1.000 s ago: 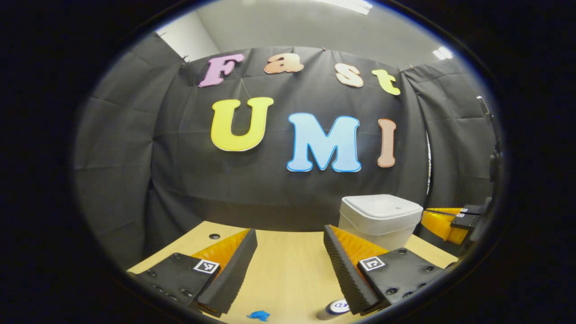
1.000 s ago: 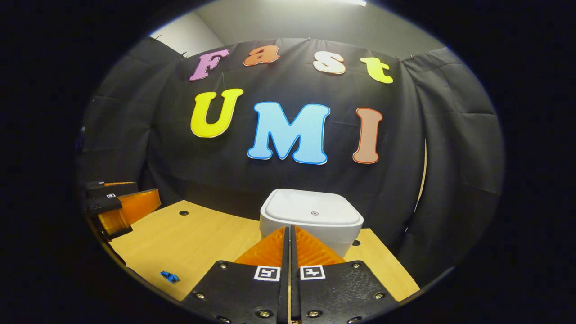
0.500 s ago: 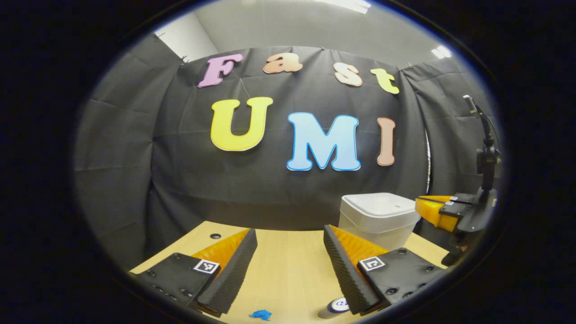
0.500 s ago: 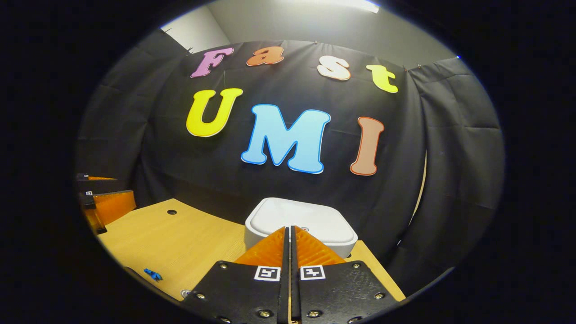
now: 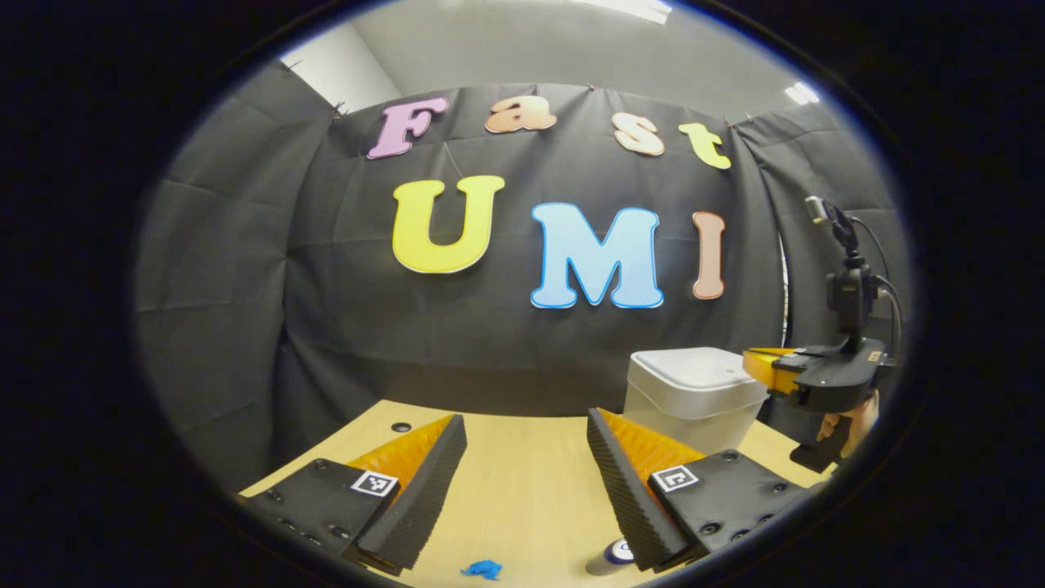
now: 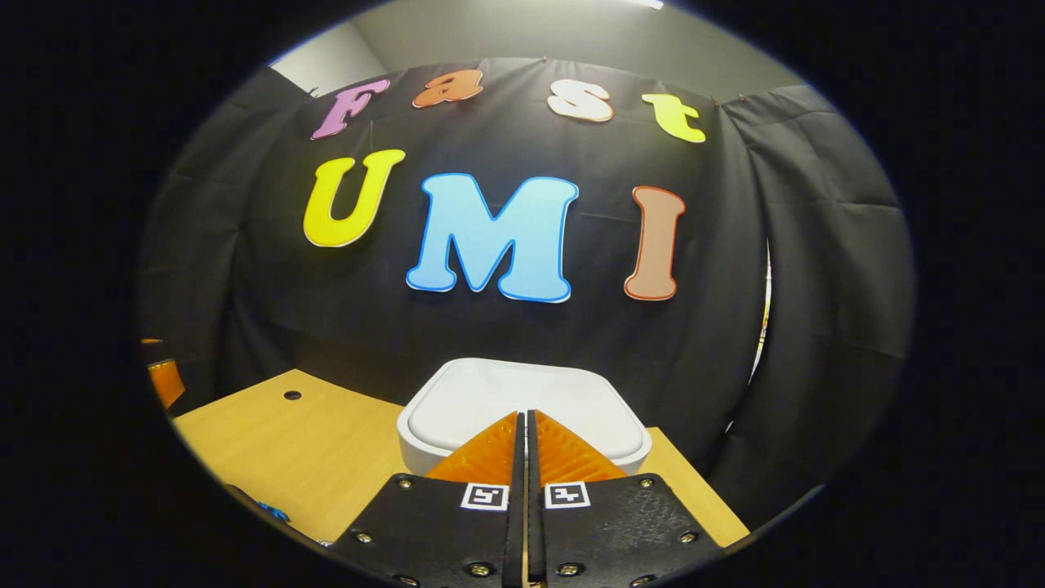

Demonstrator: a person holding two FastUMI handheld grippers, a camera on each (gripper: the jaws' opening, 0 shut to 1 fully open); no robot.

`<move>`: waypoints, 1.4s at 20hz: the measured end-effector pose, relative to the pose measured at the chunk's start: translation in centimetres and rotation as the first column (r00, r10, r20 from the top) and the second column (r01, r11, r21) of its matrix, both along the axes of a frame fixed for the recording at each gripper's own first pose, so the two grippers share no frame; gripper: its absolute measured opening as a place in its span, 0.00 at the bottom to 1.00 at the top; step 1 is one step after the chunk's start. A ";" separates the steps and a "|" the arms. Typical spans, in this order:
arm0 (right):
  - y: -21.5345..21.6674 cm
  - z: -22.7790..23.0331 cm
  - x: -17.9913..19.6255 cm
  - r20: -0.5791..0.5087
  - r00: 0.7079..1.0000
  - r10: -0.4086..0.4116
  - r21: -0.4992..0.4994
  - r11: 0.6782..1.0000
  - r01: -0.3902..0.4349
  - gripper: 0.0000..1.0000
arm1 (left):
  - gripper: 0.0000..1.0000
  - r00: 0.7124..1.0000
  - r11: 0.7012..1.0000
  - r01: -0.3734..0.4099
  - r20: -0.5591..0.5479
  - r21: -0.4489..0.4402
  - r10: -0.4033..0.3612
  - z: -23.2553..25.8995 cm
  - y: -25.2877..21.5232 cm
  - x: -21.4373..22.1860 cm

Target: Press the lid of the desktop garbage bin to open it, pick up the crumpled paper on the desktop and throw it into the bin, then pick up the pop can on the desktop and drop it into the bin, and finally close the garbage bin lid.

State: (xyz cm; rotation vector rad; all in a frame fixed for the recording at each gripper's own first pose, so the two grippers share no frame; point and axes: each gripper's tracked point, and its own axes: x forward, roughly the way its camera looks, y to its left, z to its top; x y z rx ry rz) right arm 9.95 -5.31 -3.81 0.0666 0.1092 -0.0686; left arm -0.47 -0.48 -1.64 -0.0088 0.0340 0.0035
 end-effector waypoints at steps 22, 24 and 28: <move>-0.6 -0.4 1.2 -0.039 0.999 0.001 0.081 0.997 0.003 0.02 | 0.99 1.000 1.000 0.019 0.007 -0.005 -0.019 0.2 -0.4 0.1; -0.8 0.6 1.0 -0.008 1.000 -0.013 0.069 0.998 0.013 0.02 | 0.97 1.000 1.000 0.012 0.012 0.000 -0.012 0.3 -0.2 -0.2; -1.1 2.9 1.1 0.047 0.998 -0.032 0.043 0.999 0.030 0.02 | 0.99 1.000 1.000 -0.006 0.011 -0.002 0.006 0.2 0.3 -0.6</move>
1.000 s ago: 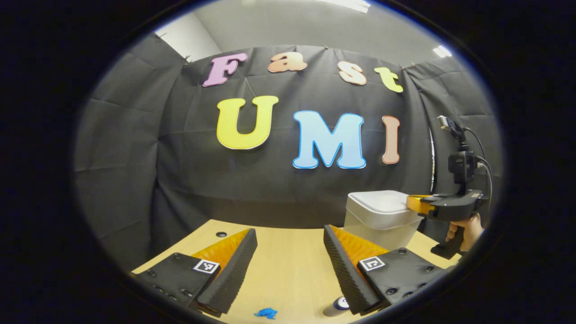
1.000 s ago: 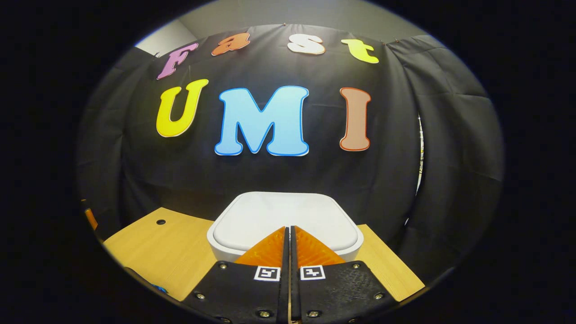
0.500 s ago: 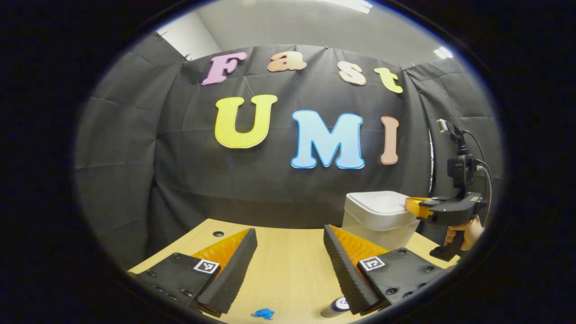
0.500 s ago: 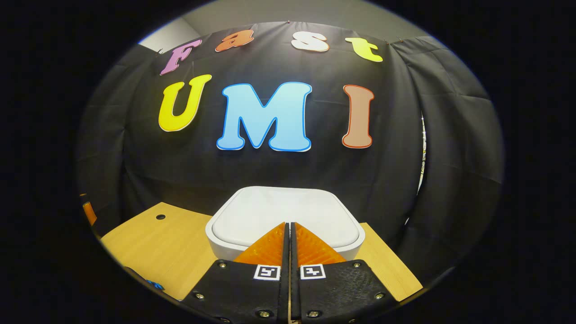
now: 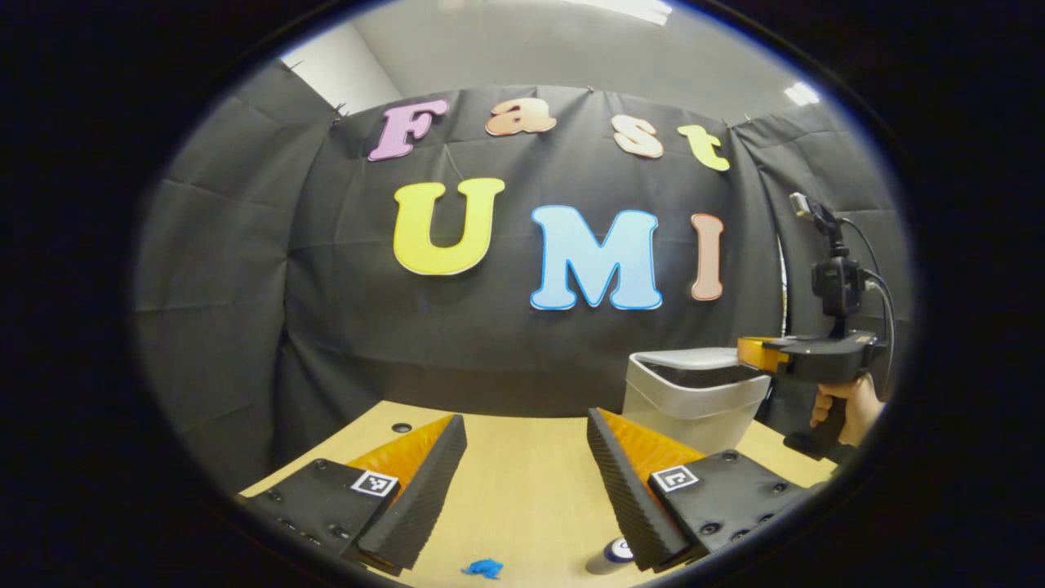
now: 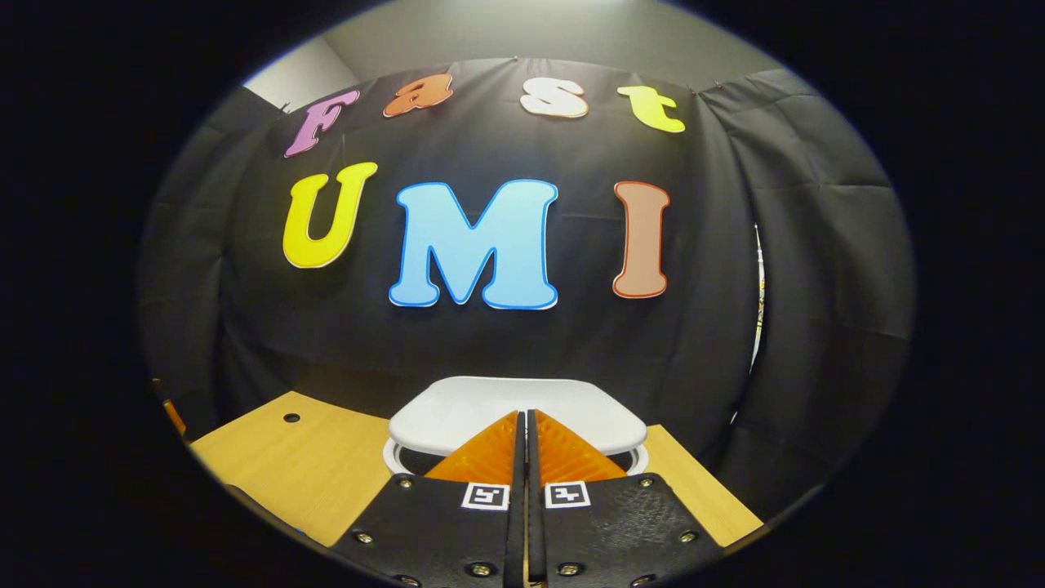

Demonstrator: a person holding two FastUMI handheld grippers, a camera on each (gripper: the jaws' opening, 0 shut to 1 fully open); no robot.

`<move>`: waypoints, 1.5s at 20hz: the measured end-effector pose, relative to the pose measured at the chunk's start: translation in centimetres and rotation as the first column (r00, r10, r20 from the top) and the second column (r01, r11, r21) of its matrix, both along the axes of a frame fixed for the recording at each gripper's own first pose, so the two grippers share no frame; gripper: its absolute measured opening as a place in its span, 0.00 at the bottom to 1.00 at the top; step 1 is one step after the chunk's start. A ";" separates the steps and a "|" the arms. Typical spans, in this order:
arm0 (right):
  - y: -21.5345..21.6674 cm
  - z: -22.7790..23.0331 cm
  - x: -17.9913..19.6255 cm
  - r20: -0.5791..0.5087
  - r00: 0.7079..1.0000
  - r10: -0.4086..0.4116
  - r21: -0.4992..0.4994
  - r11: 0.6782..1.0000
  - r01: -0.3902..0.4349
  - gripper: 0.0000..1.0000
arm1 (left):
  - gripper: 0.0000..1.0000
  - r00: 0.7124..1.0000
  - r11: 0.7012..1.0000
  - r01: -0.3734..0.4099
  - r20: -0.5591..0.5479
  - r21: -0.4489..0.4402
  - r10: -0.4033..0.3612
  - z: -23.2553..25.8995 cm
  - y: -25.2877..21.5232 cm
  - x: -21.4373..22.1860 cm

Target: Press the lid of the desktop garbage bin to open it, pick up the crumpled paper on the desktop and throw it into the bin, then pick up the pop can on the desktop and drop it into the bin, and finally close the garbage bin lid.

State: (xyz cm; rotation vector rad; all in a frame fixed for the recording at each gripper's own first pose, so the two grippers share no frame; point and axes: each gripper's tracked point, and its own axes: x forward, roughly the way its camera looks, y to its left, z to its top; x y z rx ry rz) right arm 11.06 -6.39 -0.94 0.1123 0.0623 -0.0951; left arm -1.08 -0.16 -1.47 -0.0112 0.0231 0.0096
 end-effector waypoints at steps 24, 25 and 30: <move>2.0 2.4 -4.9 0.104 0.994 0.033 -0.033 0.999 -0.030 0.20 | 0.97 0.998 1.000 -0.024 -0.054 -0.008 0.024 -1.9 0.9 -1.1; 2.0 2.3 -5.4 0.109 0.994 0.030 -0.034 0.999 -0.027 0.20 | 0.97 0.998 1.000 -0.024 -0.059 -0.004 0.024 -2.1 1.0 -1.1; 2.9 2.5 -7.3 0.124 0.992 0.038 -0.053 0.998 -0.031 0.49 | 0.99 0.998 1.000 -0.014 -0.060 -0.010 0.013 -2.4 1.1 -1.0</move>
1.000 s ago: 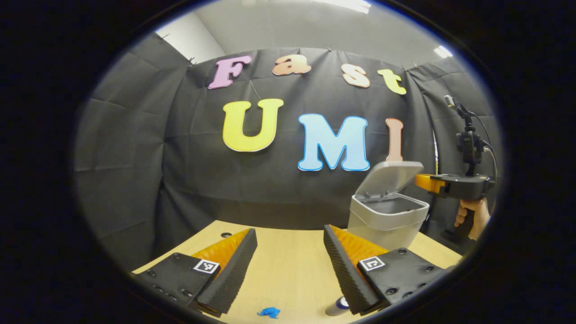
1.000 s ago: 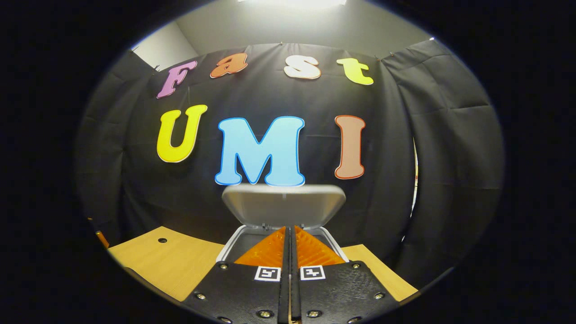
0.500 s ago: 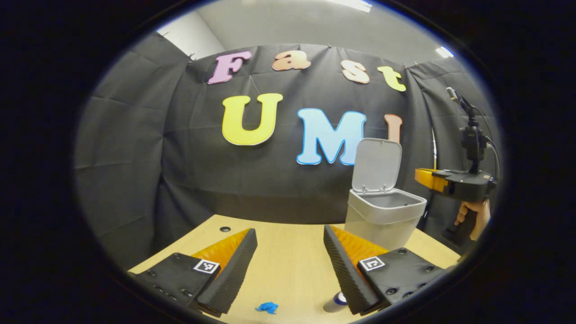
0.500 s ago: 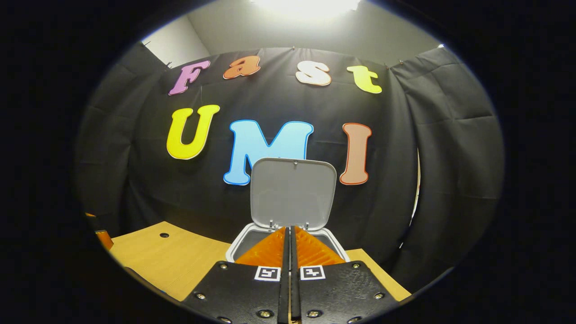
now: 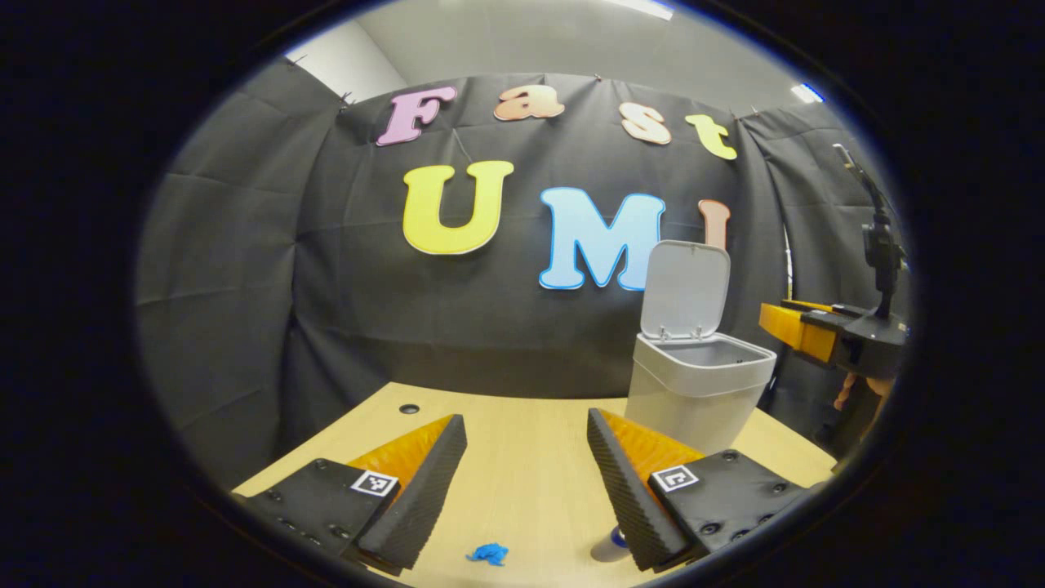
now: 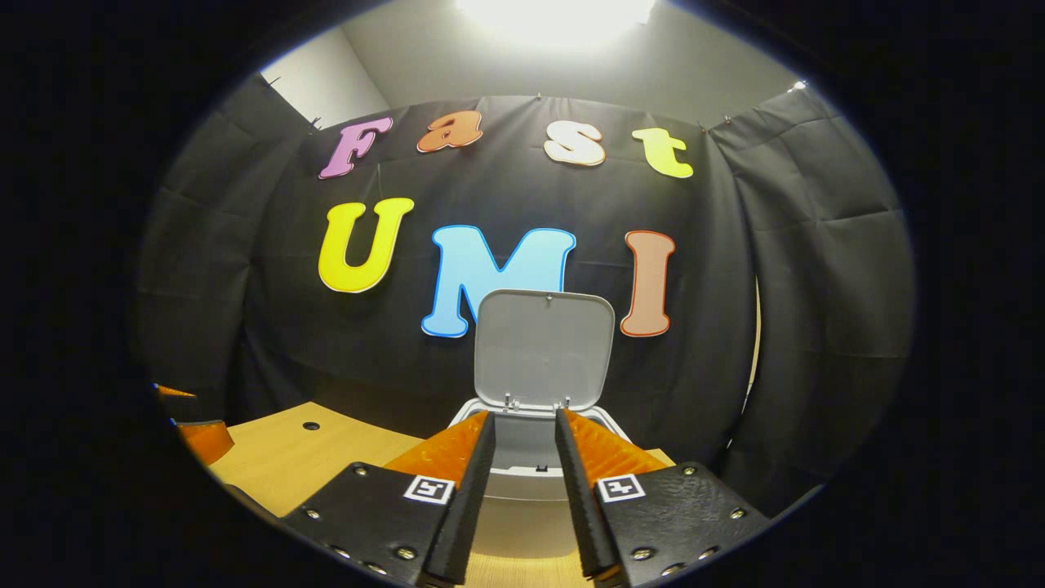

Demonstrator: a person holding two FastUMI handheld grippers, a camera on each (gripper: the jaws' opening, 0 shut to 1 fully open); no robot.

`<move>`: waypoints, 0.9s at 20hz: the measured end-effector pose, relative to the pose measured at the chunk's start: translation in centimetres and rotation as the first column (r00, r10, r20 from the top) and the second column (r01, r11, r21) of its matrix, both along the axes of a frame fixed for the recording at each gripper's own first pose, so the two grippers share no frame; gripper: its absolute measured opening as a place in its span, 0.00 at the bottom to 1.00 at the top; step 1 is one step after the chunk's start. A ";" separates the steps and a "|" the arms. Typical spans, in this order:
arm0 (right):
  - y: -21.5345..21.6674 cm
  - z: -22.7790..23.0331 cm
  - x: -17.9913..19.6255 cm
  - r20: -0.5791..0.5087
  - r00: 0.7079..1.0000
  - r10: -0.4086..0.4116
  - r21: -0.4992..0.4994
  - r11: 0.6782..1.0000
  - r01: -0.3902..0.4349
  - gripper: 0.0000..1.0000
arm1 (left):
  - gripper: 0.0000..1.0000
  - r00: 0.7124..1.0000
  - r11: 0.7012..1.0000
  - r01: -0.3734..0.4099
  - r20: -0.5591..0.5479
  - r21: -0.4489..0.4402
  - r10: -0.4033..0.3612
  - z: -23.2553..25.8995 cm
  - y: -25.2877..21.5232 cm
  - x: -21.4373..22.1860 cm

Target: Press the lid of the desktop garbage bin to open it, pick up the crumpled paper on the desktop and throw it into the bin, then pick up the pop can on the desktop and drop it into the bin, and finally close the garbage bin lid.

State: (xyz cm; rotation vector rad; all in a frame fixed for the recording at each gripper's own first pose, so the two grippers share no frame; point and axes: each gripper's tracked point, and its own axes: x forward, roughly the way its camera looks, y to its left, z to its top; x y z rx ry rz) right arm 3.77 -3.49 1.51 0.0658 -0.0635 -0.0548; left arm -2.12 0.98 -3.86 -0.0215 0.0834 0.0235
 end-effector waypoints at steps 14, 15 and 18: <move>1.0 0.6 -4.6 0.057 0.996 -0.072 0.022 0.997 0.071 0.94 | 0.97 0.995 0.999 0.025 -0.101 0.042 -0.021 -5.6 1.7 0.3; 1.2 0.4 -4.7 0.043 0.996 -0.072 0.026 0.997 0.071 0.94 | 0.97 0.991 0.998 0.036 -0.131 0.053 -0.029 -7.1 1.8 0.2; 1.5 -0.2 -5.1 0.011 0.997 -0.082 0.024 0.996 0.082 0.94 | 0.98 0.971 0.996 0.080 -0.230 0.032 -0.071 -11.6 1.9 -0.2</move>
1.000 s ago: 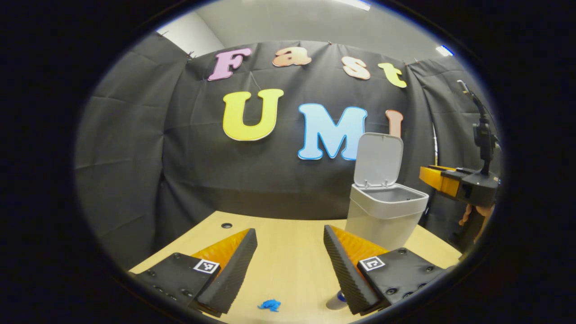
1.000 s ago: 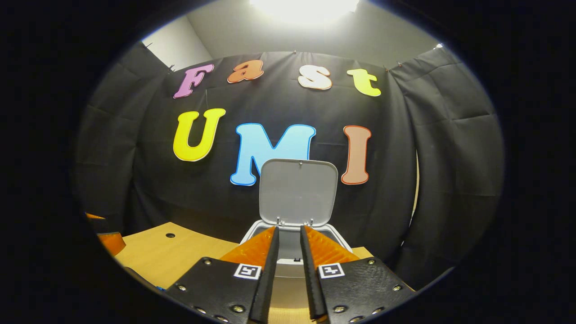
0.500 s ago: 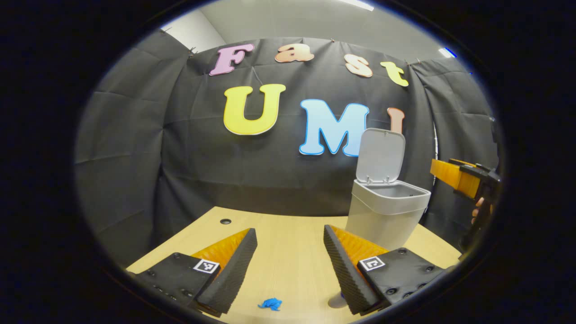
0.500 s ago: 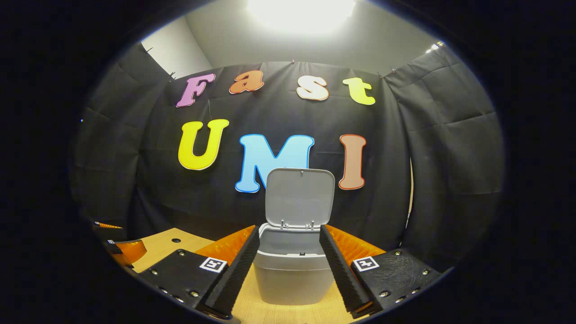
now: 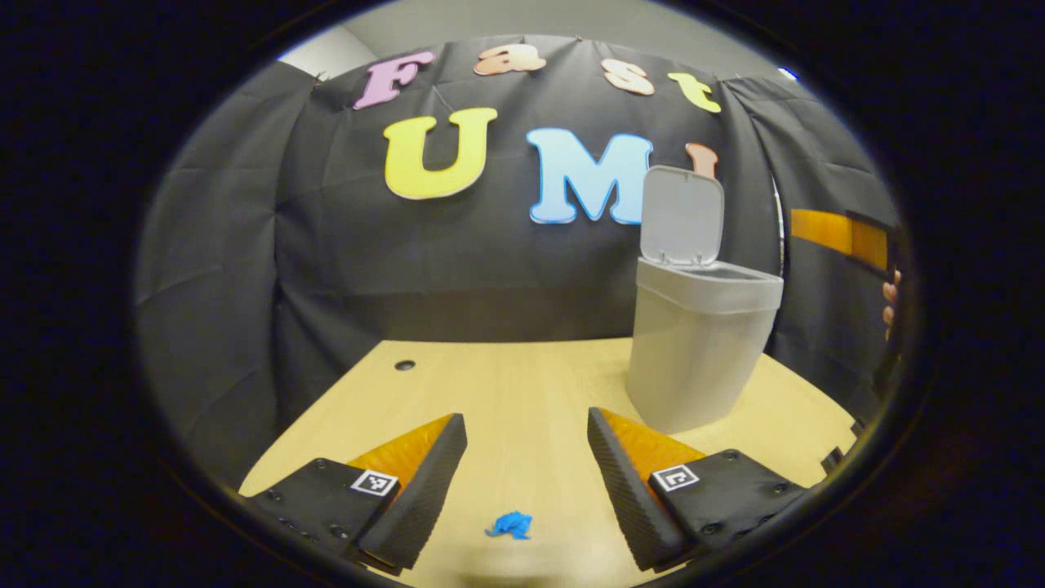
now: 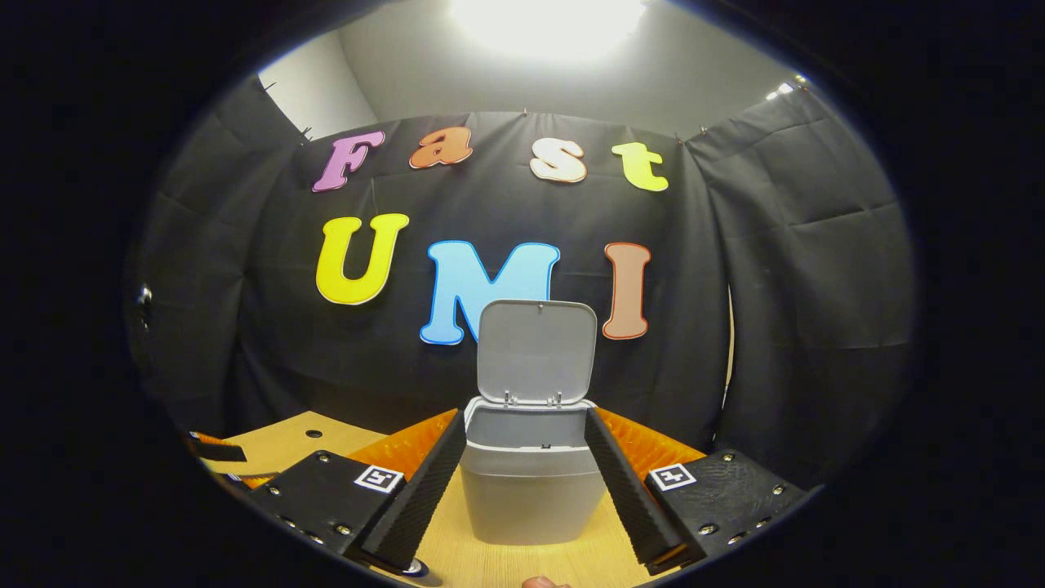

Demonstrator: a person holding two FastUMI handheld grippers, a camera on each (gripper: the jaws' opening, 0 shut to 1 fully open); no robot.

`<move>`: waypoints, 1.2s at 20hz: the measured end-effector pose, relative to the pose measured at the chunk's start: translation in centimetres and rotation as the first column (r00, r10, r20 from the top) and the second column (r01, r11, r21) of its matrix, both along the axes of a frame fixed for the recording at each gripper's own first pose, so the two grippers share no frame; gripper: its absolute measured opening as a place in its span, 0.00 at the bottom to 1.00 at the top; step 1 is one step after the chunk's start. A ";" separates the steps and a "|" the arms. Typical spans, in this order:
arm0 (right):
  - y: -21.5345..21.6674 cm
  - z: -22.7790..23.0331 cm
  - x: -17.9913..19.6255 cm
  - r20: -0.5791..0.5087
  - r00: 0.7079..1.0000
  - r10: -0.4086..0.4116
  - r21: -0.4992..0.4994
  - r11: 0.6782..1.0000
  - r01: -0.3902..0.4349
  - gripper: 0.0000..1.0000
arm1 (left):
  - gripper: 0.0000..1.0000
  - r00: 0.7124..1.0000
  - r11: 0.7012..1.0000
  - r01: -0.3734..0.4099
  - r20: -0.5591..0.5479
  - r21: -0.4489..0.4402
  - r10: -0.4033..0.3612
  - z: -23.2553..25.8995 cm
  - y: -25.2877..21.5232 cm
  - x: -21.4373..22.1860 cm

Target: Press the lid of the desktop garbage bin to open it, pick up the crumpled paper on the desktop and throw it into the bin, then pick up the pop can on the desktop and drop it into the bin, and finally close the garbage bin lid.

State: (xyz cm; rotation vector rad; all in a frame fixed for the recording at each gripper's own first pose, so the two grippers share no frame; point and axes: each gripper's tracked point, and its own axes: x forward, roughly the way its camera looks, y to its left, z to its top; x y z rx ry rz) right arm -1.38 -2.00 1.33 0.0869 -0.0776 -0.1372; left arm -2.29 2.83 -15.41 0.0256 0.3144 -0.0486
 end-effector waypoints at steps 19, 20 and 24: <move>0.5 -2.3 -5.0 -0.151 0.982 -0.116 -0.079 0.991 0.105 0.94 | 0.98 0.894 0.998 0.048 -0.443 -0.036 -0.059 -19.2 2.9 -1.1; 0.4 -2.2 -4.9 -0.147 0.983 -0.111 -0.075 0.992 0.101 0.94 | 0.97 0.893 0.998 0.041 -0.446 -0.044 -0.057 -19.5 3.2 -1.0; 0.7 -2.3 -4.2 -0.146 0.986 -0.082 -0.055 0.996 0.075 0.94 | 0.77 0.902 0.998 0.048 -0.428 -0.032 -0.057 -19.8 3.4 -1.1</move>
